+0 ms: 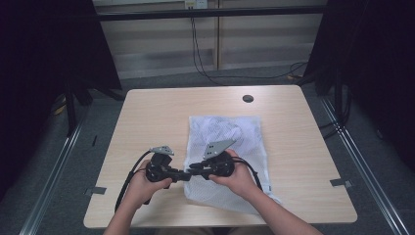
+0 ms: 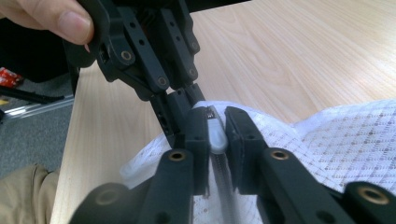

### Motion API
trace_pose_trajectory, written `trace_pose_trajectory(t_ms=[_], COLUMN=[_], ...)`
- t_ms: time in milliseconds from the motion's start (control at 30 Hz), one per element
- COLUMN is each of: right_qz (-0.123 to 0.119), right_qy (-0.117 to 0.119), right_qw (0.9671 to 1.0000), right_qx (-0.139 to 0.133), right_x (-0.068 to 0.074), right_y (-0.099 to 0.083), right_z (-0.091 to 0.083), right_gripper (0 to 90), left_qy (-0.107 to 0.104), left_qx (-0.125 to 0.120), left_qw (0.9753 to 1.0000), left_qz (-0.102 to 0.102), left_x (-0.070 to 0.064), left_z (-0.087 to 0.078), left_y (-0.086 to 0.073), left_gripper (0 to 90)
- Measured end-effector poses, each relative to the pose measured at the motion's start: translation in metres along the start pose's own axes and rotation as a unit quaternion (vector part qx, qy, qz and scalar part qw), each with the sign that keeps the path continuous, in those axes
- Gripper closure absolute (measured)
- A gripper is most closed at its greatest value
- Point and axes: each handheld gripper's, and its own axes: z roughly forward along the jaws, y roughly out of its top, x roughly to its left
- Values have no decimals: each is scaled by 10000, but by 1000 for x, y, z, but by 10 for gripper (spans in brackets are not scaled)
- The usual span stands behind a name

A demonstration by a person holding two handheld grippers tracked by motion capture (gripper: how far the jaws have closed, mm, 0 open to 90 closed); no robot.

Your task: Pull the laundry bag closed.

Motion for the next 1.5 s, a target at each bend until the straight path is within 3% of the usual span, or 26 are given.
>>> trace_pose_trajectory(t_ms=[267,300,500,533,600,900,967,1067,1500], right_qz=[-43,-42,-100,-113,-95,-113,-106,-100,-166], right_qy=[15,37,24,9,29,11,-3,-13,-38], right_qw=[10000,10000,9999,9999,9999,9999,9999,9999,9998], right_qx=[70,67,10,-4,-48,-114,-91,-96,-103], right_x=[1,1,2,2,2,1,1,-1,-1], right_y=[2,2,3,3,3,3,2,0,-3], right_z=[-3,-4,-6,-7,-8,-12,-13,-15,-16], right_gripper=[817,817,817,817,817,818,818,819,818], left_qy=[69,149,100,192,117,47,135,34,50], left_qx=[74,105,177,193,240,76,106,14,55], left_qw=[9999,9998,9996,9994,9994,9997,9996,9995,9995], left_qz=[-101,-87,-187,-226,-209,-239,-219,-319,-300], left_x=[-4,-5,-8,-10,-10,-10,-9,-7,-8], left_z=[-3,-4,-5,-5,-7,-10,-12,-13,-12], left_y=[4,6,10,11,12,11,11,10,9], left_gripper=[855,856,859,860,862,869,870,871,871])
